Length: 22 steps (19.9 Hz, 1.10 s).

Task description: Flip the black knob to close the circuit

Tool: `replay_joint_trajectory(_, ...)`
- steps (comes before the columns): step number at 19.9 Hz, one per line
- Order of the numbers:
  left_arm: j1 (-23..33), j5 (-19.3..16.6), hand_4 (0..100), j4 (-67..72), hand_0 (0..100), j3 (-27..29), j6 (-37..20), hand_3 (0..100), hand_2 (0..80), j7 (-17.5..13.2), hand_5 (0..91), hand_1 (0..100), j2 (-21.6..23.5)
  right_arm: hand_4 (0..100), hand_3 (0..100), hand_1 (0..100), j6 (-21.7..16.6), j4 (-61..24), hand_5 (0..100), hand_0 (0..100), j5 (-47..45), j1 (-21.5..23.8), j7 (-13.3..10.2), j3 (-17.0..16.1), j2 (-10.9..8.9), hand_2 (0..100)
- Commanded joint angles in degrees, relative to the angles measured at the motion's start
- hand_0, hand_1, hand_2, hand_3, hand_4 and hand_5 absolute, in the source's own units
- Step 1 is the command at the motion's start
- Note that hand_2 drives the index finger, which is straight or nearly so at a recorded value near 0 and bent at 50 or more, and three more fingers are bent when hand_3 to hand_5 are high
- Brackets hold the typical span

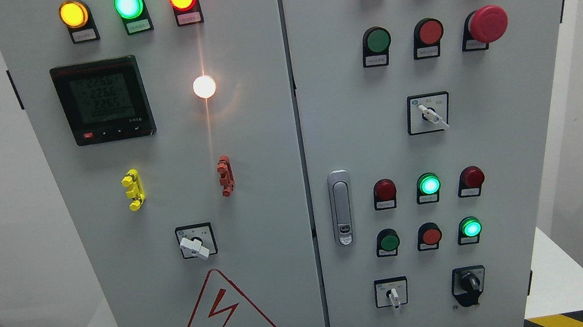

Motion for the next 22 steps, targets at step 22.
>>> replay_joint_trajectory(22, 1.3, 0.0, 0, -1.7, 12, 0.0, 0.0, 0, 0.0, 0.0, 0.0, 56, 0.0, 0, 3, 1, -6.1, -8.9, 0, 0, 0.1, -1.8, 5.7, -6.9, 0.53, 0)
